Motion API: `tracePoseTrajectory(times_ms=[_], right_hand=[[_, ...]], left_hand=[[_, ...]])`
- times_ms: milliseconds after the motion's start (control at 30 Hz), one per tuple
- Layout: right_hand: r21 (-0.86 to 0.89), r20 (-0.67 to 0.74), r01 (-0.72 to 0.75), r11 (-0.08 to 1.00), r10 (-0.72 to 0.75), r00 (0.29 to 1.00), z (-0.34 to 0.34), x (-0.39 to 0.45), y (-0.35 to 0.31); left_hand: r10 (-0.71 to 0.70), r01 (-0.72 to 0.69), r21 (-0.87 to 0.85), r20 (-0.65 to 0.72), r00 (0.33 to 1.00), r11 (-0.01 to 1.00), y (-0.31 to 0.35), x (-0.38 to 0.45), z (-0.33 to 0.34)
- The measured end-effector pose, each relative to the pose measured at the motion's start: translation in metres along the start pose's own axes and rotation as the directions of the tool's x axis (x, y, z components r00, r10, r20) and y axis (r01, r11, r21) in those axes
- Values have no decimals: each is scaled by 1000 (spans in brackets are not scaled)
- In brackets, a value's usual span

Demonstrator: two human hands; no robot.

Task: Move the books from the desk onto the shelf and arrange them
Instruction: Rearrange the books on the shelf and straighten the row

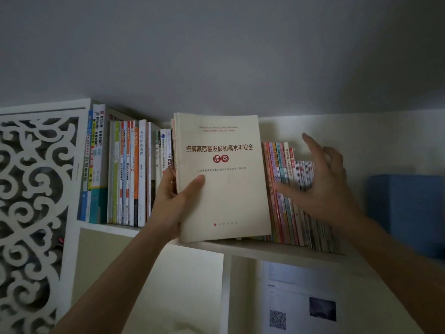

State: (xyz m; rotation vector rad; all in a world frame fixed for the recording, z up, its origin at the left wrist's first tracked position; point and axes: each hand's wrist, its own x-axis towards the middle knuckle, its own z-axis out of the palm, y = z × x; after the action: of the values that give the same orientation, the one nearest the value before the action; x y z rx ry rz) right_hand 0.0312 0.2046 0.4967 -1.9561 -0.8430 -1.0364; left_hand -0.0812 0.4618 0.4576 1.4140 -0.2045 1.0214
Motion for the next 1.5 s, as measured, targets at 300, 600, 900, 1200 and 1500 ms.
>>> tracePoseTrajectory(times_ms=[300, 600, 900, 1200, 1500], right_hand=[[-252, 293, 338, 907, -262, 920, 25, 98, -26], [-247, 487, 499, 830, -339, 805, 35, 125, -49], [-98, 593, 542, 834, -389, 705, 60, 152, -95], [87, 478, 515, 853, -490, 729, 76, 139, -103], [-151, 384, 571, 807, -484, 786, 92, 134, -122]], left_hand=[[-66, 67, -14, 61, 996, 998, 2, 11, -21], [-97, 113, -145, 116, 989, 983, -7, 12, -40], [-113, 135, -181, 128, 985, 974, -15, 29, -53], [17, -17, -6, -14, 1000, 1000, 15, 16, -105], [48, -26, 120, -183, 982, 992, 39, 9, -142]])
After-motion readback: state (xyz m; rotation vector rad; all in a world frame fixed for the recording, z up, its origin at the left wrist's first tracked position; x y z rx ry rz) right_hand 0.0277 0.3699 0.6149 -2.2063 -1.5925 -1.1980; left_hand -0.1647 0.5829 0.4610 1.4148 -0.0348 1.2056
